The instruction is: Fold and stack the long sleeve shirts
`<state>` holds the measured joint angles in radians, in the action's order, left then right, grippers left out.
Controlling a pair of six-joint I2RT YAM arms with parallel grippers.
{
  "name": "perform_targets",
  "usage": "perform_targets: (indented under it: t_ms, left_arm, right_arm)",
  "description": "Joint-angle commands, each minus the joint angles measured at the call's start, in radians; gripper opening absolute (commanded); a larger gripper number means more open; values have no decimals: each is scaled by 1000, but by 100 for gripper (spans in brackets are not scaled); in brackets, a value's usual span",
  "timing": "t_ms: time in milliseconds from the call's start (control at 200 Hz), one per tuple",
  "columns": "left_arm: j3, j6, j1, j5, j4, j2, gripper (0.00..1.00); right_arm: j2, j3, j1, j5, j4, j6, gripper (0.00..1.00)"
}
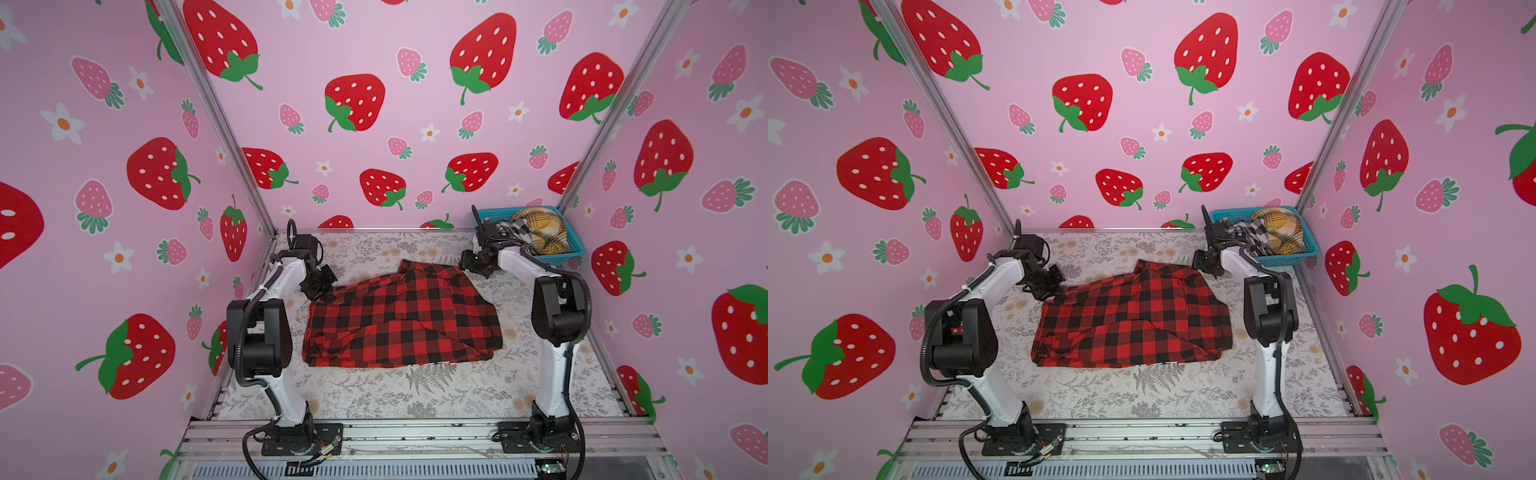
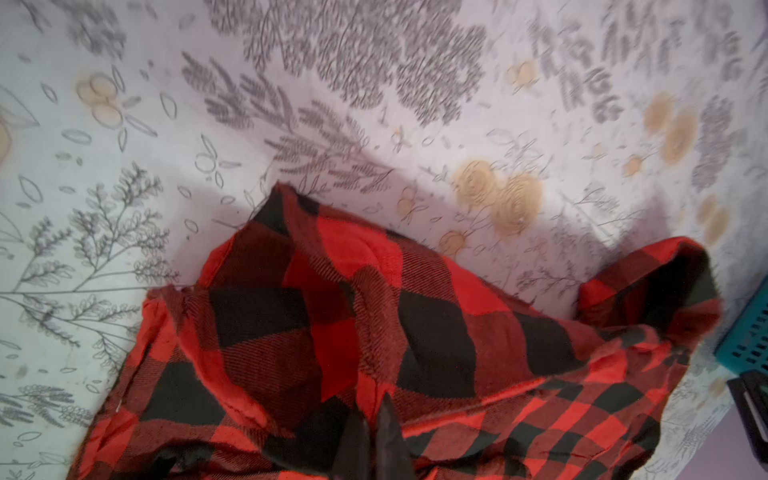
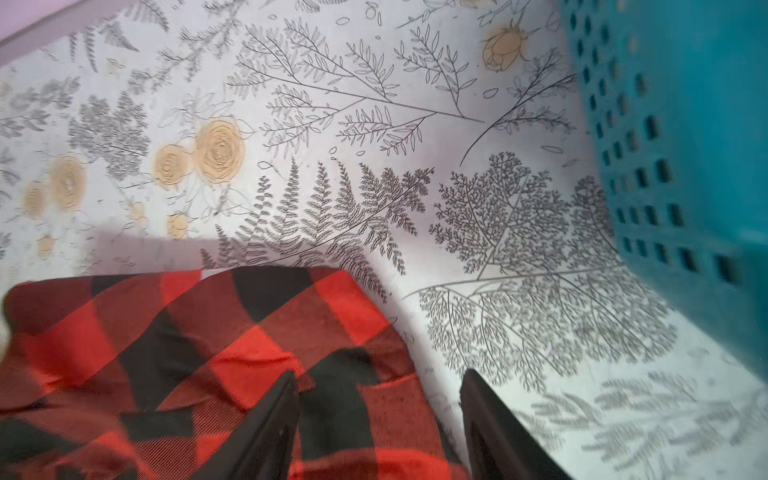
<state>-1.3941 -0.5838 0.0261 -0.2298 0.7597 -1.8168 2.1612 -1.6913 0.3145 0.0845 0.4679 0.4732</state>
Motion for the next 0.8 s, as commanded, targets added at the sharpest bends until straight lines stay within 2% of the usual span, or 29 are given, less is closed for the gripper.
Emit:
perform_targets:
  t_ms: [0, 265, 485, 795]
  left_arm:
    - [10, 5, 1, -19, 1, 20, 0]
    - [31, 13, 1, -34, -1, 22, 0]
    - [36, 25, 7, -19, 3, 18, 0]
    - [49, 33, 20, -17, -1, 7, 0]
  right_arm:
    - [49, -63, 5, -11, 35, -57, 65]
    - [185, -176, 17, -12, 86, -120, 64]
    - [204, -141, 32, -31, 84, -148, 48]
    - [175, -130, 55, -20, 94, -170, 51]
